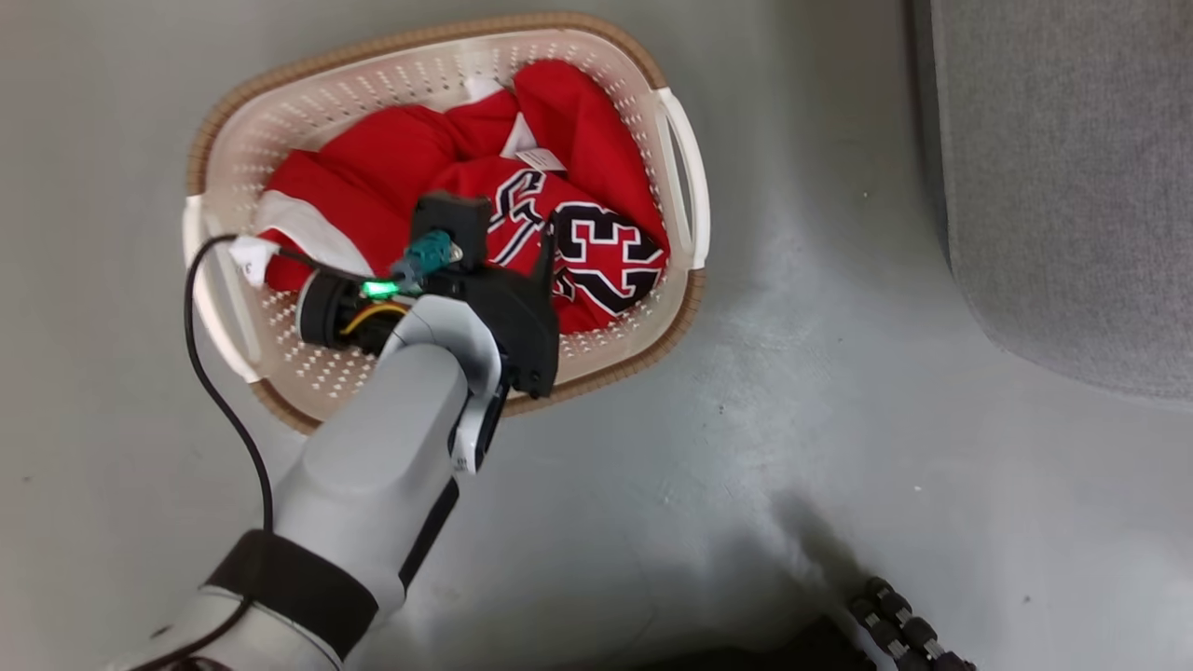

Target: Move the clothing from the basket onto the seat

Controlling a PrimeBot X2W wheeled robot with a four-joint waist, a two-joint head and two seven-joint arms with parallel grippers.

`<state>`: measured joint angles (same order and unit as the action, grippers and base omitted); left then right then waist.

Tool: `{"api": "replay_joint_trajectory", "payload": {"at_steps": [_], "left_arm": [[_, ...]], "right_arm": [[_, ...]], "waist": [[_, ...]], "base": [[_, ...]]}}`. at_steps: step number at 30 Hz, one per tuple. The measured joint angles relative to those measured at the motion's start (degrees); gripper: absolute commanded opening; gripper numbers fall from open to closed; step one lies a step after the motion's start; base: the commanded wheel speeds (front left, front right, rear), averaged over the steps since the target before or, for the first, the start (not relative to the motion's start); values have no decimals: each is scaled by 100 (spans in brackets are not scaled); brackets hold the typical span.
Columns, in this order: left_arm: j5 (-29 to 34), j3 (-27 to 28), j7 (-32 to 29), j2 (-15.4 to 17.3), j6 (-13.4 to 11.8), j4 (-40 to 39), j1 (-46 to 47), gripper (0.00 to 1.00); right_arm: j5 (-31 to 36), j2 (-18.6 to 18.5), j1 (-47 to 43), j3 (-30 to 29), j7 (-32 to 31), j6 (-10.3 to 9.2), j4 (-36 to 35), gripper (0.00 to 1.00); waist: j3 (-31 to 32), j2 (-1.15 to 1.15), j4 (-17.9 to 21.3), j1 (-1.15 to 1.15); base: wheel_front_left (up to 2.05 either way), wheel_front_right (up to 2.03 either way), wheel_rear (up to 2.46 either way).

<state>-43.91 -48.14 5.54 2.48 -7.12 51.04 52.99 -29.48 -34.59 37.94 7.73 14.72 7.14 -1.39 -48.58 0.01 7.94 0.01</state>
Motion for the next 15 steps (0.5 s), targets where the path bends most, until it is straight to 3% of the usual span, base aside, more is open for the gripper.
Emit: {"api": "replay_joint_trajectory", "payload": {"at_steps": [15], "left_arm": [[-241,-124,-243,4,0,765,609,100]], "right_arm": [[-83,-25,82,-1,0,0,-526,100]], "waist": [[-636,0,280,0]], "base": [[0,0,0]]}}
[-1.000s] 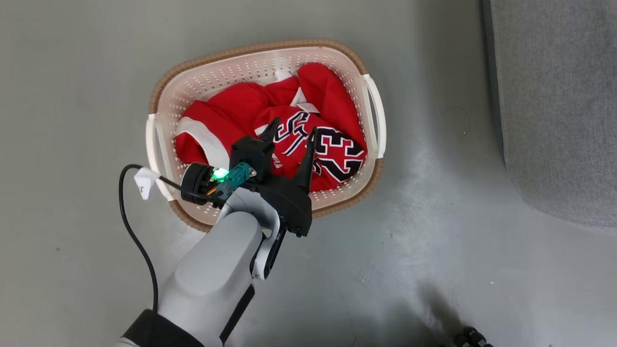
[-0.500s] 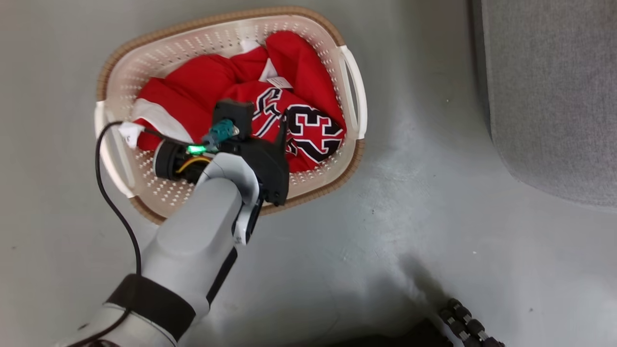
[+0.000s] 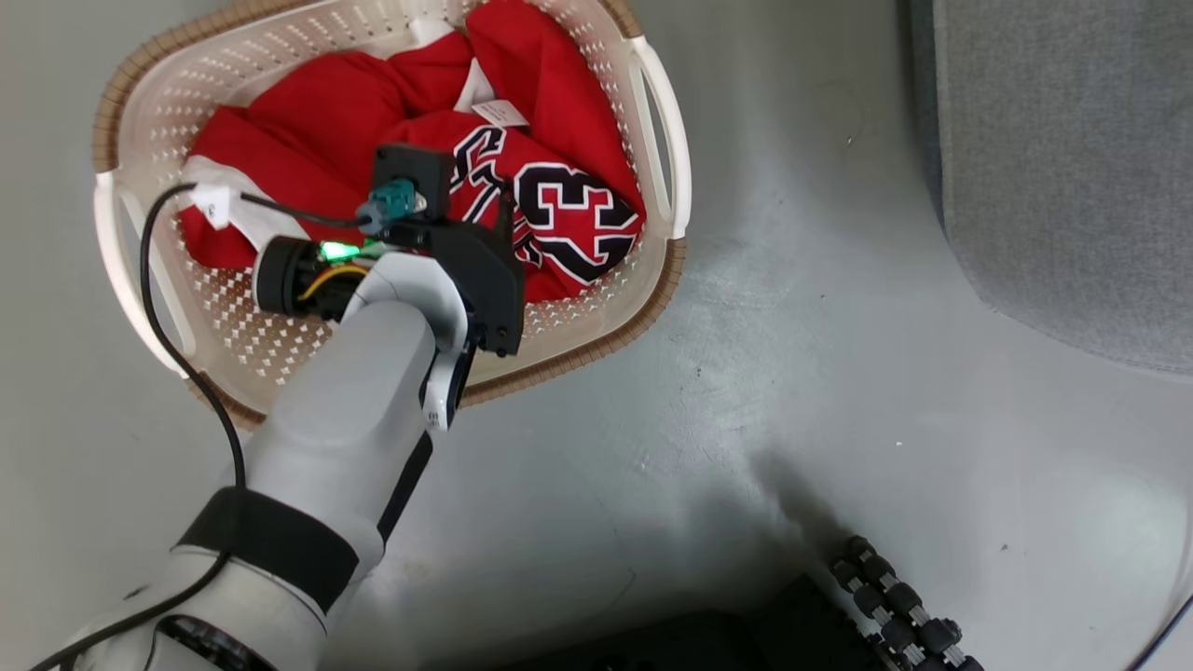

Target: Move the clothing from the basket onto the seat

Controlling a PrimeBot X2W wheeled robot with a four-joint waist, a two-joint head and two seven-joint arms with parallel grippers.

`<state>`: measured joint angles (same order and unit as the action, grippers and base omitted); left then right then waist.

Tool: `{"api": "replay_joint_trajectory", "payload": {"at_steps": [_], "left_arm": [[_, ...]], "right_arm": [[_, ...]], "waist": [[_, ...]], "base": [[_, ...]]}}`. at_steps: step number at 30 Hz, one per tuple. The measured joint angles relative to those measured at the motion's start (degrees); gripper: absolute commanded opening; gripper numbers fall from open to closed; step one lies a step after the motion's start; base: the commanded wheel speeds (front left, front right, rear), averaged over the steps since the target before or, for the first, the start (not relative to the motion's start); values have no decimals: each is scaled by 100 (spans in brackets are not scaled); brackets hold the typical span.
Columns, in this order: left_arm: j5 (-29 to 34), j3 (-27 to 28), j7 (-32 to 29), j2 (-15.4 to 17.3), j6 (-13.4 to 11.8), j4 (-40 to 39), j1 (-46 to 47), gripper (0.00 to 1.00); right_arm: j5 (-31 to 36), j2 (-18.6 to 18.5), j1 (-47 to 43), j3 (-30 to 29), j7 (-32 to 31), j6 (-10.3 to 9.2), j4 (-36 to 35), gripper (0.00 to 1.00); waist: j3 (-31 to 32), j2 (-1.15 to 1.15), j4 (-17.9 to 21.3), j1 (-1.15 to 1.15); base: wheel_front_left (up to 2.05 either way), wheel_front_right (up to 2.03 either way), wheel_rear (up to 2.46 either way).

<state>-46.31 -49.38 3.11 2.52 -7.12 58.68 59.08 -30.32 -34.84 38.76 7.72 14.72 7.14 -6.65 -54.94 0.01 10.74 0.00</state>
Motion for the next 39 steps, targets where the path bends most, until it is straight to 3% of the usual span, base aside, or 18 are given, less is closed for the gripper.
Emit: {"api": "replay_joint_trajectory", "payload": {"at_steps": [13,23,24,25,26,39], "left_arm": [[14,-241,-205,-1,0,314,522,100],[374,-665,-795,-1,0,671,740,100],[379,-682,-862,-1,0,680,740,77],[386,-699,-896,-1,0,689,744,35],[413,-704,-929,-1,0,693,747,0],[414,-731,-1056,3,0,525,511,0]], "right_arm": [[-58,14,63,118,0,0,-224,100],[-59,59,69,213,0,1,-267,100],[-59,59,69,214,0,0,-275,100],[-60,59,69,213,0,1,-282,100],[-68,59,71,213,0,0,-283,100],[-110,63,146,290,0,0,20,100]], "waist": [[-393,0,66,0],[-531,-1,196,0],[-534,-1,203,-1],[-536,-1,209,0],[-538,-1,214,0],[-222,-1,107,0]], "base": [[0,0,0],[0,0,0],[0,0,0],[0,0,0],[0,0,0],[0,0,0]]}}
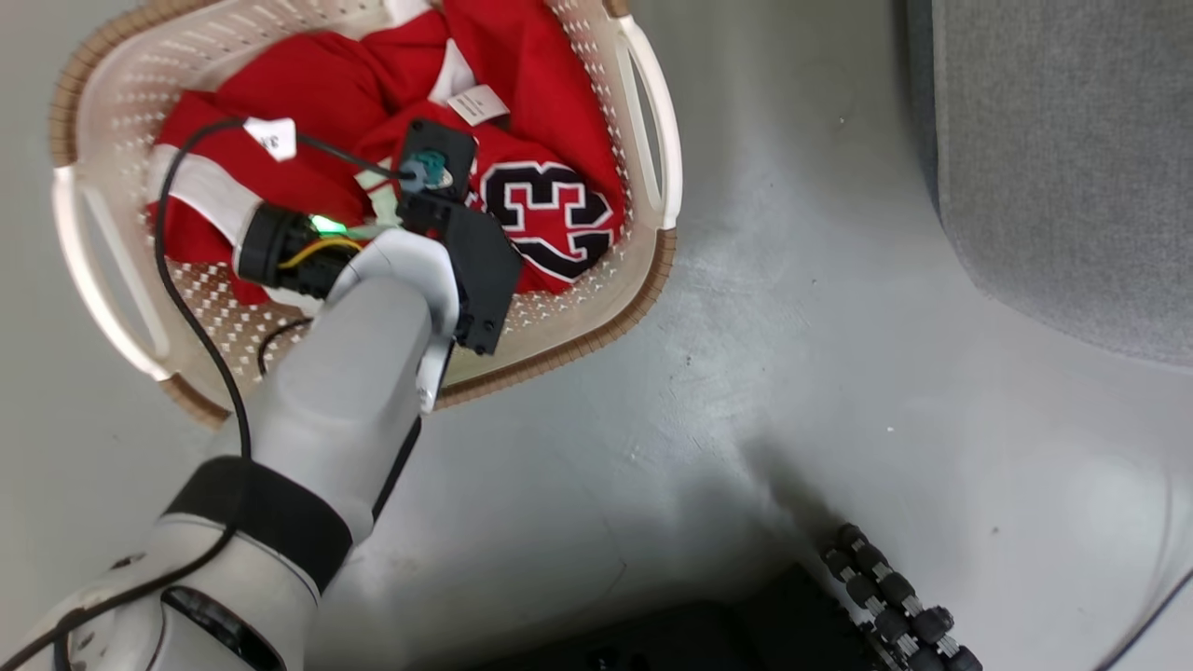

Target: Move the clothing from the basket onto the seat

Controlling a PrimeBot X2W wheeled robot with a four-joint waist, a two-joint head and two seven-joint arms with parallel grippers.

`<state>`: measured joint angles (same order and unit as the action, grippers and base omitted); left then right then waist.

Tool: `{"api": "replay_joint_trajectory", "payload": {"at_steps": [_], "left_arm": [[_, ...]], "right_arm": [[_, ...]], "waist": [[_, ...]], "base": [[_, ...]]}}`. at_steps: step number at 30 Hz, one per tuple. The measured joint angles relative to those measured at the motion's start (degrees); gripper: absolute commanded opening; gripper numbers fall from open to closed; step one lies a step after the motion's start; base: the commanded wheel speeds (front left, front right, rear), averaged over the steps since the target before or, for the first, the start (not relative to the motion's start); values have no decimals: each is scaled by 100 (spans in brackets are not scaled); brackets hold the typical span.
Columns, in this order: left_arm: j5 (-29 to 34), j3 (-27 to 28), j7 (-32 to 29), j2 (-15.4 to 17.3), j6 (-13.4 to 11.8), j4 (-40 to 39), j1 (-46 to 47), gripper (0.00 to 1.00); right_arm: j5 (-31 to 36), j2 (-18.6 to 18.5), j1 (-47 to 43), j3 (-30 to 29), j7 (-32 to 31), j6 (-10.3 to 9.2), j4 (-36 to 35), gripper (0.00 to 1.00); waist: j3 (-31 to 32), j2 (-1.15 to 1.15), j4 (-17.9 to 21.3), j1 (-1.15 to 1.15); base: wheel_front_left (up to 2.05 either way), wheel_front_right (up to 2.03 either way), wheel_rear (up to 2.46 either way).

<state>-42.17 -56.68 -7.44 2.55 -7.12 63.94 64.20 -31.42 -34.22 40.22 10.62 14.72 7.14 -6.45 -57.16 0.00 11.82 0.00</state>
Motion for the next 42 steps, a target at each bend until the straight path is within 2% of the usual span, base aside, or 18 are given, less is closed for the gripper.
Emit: {"api": "replay_joint_trajectory", "payload": {"at_steps": [8,26,42], "left_arm": [[-202,141,467,-2,0,-330,-346,0],[-959,238,2046,-8,0,-898,-1389,0],[-1140,314,2173,-23,0,-1005,-2069,0]], "right_arm": [[-37,44,2,100,0,0,328,100],[75,326,-458,584,0,1,1382,100],[125,957,-1069,677,-1,0,2218,100]], "waist": [[396,0,-143,0],[1669,0,-629,-1],[2909,0,-1052,-2]], "base": [[0,0,0],[0,0,0],[0,0,0]]}}
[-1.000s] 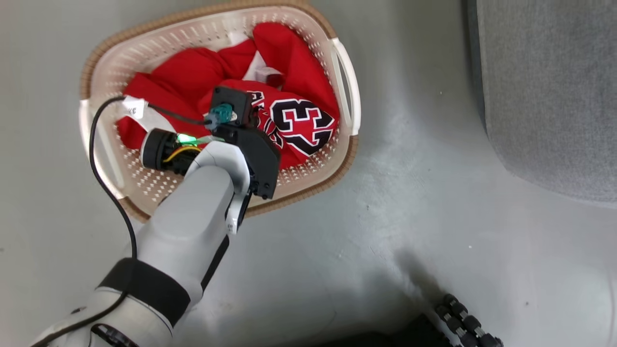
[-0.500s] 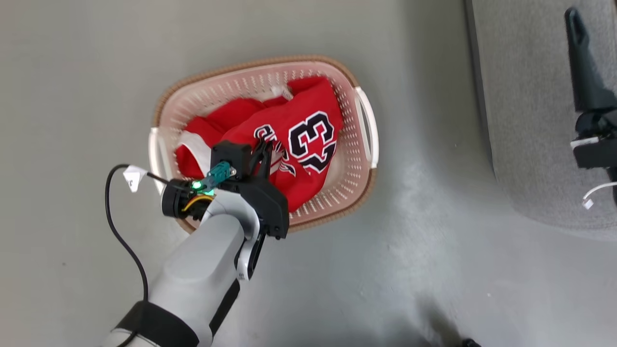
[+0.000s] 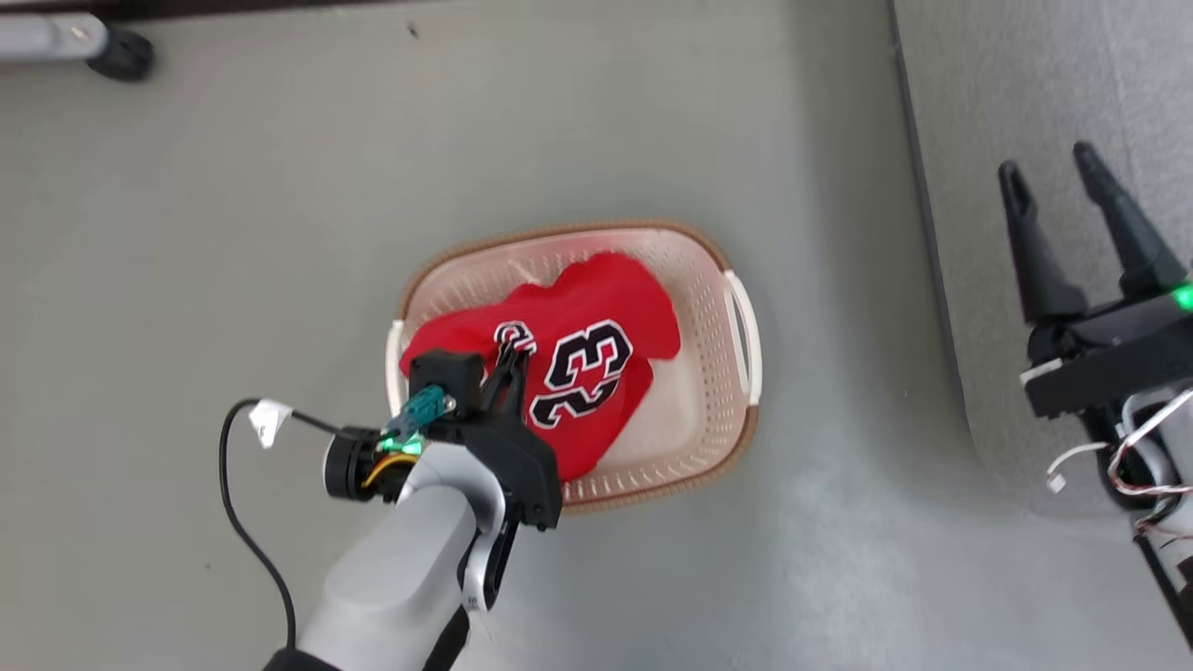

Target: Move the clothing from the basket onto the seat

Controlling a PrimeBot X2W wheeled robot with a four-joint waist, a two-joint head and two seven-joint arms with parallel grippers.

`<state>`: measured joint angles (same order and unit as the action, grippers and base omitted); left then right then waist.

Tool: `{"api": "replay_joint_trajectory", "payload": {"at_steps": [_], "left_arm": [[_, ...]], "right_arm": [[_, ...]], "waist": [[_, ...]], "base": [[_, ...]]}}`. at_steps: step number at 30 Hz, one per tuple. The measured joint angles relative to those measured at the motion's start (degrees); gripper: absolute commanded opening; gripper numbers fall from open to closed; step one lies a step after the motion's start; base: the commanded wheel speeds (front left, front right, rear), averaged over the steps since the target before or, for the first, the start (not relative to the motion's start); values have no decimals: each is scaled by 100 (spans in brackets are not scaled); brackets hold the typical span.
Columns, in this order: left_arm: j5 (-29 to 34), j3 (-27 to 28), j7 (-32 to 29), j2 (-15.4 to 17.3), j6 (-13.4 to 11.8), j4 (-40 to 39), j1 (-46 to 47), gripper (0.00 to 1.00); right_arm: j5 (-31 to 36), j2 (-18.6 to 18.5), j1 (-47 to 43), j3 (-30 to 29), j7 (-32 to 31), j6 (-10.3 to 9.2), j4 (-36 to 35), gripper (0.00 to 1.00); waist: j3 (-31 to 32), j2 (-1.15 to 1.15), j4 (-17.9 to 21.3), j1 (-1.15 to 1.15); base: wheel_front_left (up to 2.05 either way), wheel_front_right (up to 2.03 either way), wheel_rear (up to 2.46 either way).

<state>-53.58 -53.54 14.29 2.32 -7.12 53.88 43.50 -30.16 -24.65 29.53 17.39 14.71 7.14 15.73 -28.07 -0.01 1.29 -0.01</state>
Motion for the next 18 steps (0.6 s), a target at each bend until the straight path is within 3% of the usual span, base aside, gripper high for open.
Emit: {"api": "replay_joint_trajectory", "payload": {"at_steps": [18], "left_arm": [[425,1148,0,-11,0,-497,-1048,0]], "right_arm": [[197,628,-944,-93,-1,-1,667,100]], "waist": [[1591,0,-286,0]], "base": [[0,0,0]]}}
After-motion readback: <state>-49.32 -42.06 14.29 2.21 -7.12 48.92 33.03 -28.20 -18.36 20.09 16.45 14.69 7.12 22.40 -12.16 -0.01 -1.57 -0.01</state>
